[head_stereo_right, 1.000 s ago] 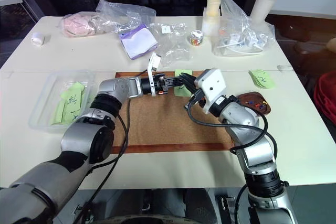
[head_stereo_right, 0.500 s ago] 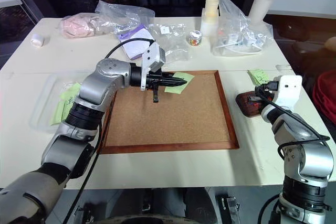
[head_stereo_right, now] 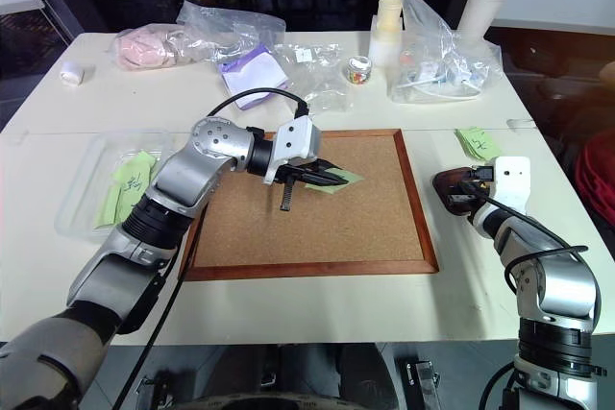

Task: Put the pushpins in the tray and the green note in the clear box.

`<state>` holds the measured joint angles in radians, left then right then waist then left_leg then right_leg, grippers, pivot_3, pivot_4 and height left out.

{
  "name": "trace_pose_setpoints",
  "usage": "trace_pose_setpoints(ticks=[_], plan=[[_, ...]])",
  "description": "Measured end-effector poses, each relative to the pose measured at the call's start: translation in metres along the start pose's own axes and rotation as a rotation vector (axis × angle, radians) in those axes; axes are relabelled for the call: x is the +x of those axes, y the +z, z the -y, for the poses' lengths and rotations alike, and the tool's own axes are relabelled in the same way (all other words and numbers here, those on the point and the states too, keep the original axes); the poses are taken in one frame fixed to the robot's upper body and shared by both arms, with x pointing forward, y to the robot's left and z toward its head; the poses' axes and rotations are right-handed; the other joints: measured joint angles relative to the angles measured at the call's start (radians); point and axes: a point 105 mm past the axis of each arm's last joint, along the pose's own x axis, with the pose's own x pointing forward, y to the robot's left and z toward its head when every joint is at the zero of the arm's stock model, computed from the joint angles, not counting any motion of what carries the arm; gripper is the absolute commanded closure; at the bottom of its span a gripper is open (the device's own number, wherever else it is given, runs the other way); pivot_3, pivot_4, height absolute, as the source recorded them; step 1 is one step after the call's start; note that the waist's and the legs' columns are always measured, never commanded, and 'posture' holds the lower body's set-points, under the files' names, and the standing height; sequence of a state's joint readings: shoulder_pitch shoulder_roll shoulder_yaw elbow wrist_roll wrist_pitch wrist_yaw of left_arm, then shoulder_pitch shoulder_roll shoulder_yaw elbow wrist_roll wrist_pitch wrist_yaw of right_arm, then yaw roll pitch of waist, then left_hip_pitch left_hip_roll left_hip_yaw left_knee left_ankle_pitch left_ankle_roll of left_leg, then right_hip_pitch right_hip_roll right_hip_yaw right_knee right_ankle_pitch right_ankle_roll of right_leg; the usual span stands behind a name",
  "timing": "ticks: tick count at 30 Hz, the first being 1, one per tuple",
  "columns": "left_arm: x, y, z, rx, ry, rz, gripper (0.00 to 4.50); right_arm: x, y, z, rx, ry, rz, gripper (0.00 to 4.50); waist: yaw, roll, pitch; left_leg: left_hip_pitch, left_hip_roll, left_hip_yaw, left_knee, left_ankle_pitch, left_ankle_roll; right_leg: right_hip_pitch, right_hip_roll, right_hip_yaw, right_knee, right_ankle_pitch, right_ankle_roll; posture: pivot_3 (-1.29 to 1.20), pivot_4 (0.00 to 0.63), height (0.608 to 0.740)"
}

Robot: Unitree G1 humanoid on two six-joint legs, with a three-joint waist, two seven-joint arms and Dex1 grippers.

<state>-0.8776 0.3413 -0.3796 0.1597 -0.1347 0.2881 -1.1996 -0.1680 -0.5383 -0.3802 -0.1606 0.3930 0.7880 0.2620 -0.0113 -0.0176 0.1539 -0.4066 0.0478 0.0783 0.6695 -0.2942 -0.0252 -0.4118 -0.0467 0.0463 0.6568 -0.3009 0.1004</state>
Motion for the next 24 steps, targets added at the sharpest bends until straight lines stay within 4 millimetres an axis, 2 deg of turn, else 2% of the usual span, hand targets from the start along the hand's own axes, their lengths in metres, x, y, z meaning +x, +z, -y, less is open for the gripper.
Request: trace_pose_setpoints(ticks=[7, 13, 19, 21, 24], plan=[[0.0, 0.0, -0.001, -0.001, 0.005, 0.0, 4.5, 0.0, 0.0, 0.002, 0.003, -0.009, 0.005, 0.1, 0.0, 0.0, 0.0, 0.0, 0.0, 0.0, 0.0, 0.0, 0.0, 0.0, 0.0, 0.0, 0.0, 0.0, 0.0, 0.0, 0.15, 0.734], [-0.005, -0.005, -0.008, -0.046, 0.056, -0.004, 4.5, -0.001, 0.004, 0.007, 0.009, -0.029, 0.025, 0.04, -0.001, 0.0, 0.0, 0.0, 0.0, 0.0, 0.0, 0.0, 0.0, 0.0, 0.0, 0.0, 0.0, 0.0, 0.0, 0.0, 0.15, 0.734], [-0.027, -0.005, -0.024, -0.19, 0.203, 0.042, 4.5, -0.003, 0.01, 0.007, 0.032, -0.012, 0.053, 0.04, -0.001, 0.0, 0.0, 0.0, 0.0, -0.001, 0.0, 0.0, 0.0, 0.0, 0.0, 0.0, 0.001, 0.0, 0.0, 0.0, 0.15, 0.734], [-0.039, -0.004, -0.033, -0.245, 0.297, 0.058, 4.5, -0.005, 0.019, 0.004, 0.034, 0.015, 0.091, 0.04, -0.001, 0.0, 0.0, 0.0, 0.0, -0.002, 0.0, 0.0, 0.0, 0.0, 0.0, 0.0, 0.001, 0.0, 0.0, 0.0, 0.15, 0.734], [-0.076, -0.005, -0.061, -0.315, 0.602, 0.092, 4.5, -0.014, 0.05, -0.025, -0.023, 0.189, 0.19, 0.04, -0.008, 0.0, 0.0, 0.0, 0.001, -0.002, 0.0, 0.0, 0.0, -0.002, 0.0, 0.002, 0.004, 0.0, 0.0, 0.0, 0.15, 0.734]])
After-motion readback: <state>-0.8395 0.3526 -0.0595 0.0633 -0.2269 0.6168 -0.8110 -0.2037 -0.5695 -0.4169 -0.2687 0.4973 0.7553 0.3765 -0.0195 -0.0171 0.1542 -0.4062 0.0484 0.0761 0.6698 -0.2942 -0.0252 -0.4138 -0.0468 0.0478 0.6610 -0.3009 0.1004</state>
